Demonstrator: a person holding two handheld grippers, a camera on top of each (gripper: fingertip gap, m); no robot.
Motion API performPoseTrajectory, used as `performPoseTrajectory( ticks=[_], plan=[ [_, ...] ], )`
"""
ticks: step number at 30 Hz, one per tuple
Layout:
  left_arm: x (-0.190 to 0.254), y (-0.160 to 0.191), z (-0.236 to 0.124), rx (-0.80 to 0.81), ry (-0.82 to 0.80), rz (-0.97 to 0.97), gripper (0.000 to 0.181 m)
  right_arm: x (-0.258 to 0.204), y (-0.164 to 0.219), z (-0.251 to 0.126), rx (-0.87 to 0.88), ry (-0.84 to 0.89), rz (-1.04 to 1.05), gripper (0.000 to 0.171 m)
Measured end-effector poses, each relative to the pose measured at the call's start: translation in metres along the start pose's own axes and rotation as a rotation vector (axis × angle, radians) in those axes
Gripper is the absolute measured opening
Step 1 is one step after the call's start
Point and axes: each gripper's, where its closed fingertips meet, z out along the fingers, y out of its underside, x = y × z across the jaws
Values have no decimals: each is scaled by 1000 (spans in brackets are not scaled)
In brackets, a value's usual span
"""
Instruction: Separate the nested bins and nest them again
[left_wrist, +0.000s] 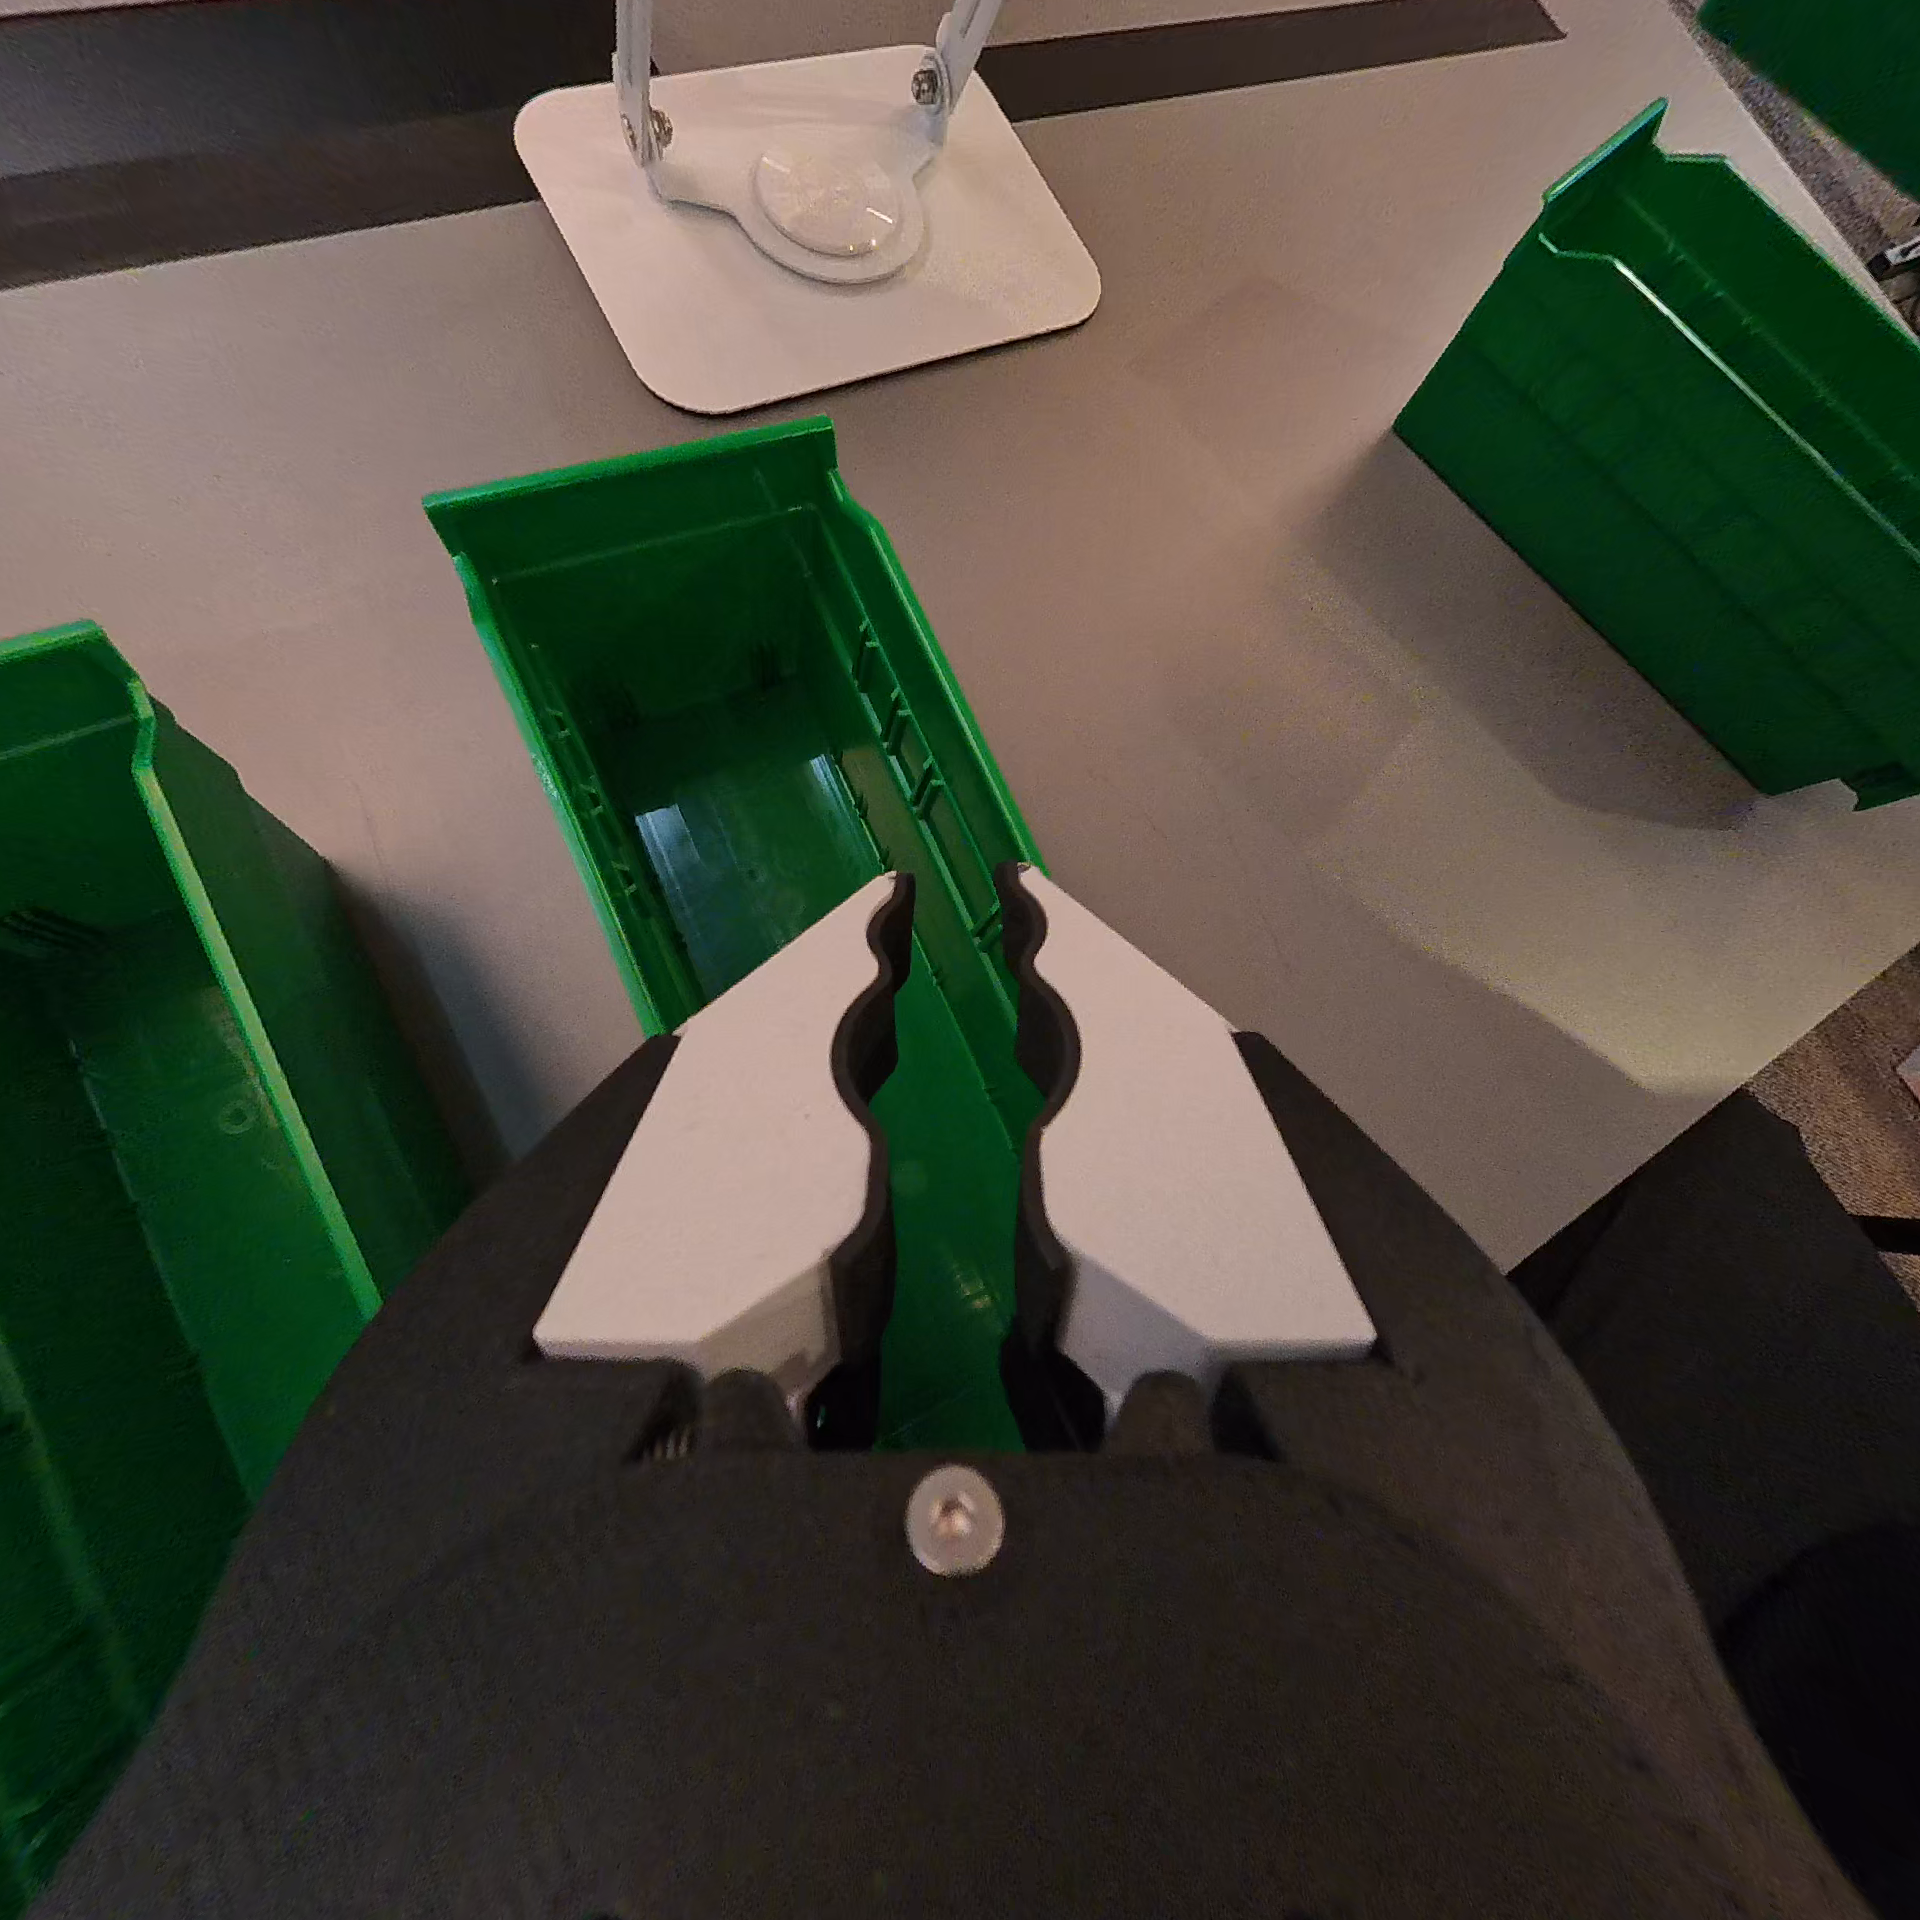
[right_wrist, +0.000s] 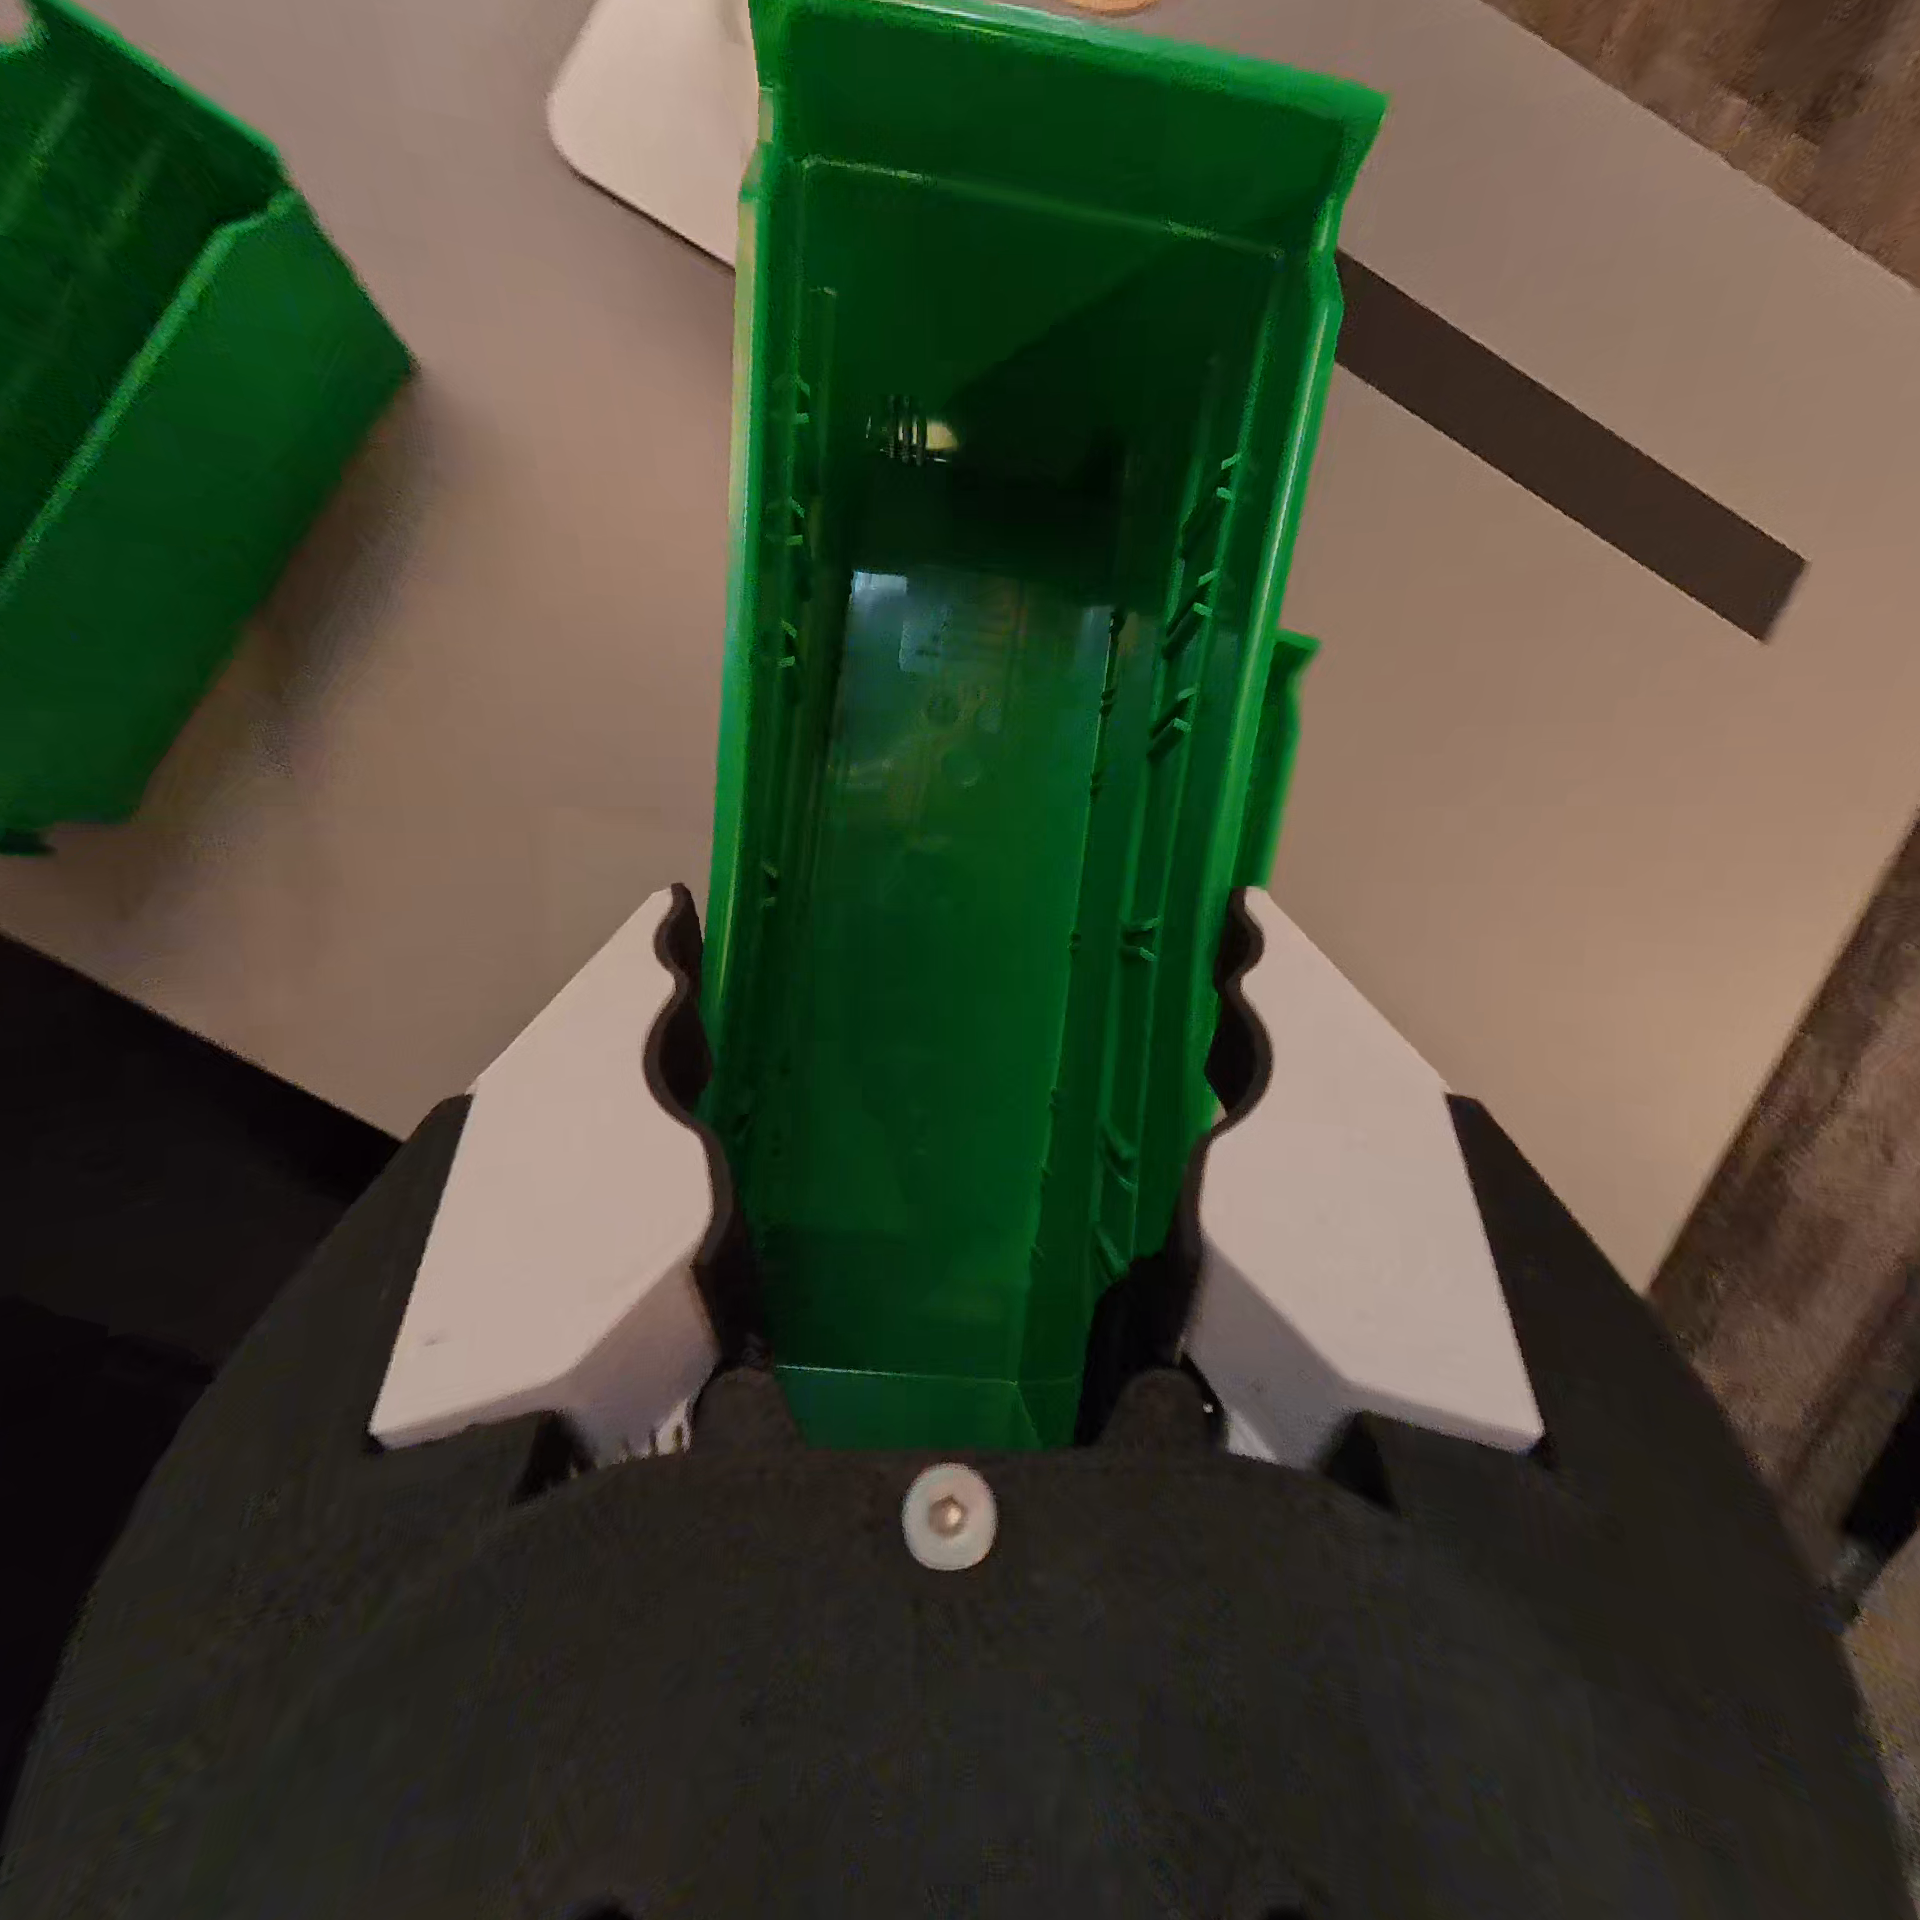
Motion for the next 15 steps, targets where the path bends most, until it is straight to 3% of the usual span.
performPoseTrajectory(
  ticks=[5,15],
  plan=[
    [2,-3,-3,12,1,8,16,-50,-13,17,5,-83,-50,99],
    [4,-11,-18,55,43,30,18,-140,9,111,-96,-172,-123,101]
  ],
)
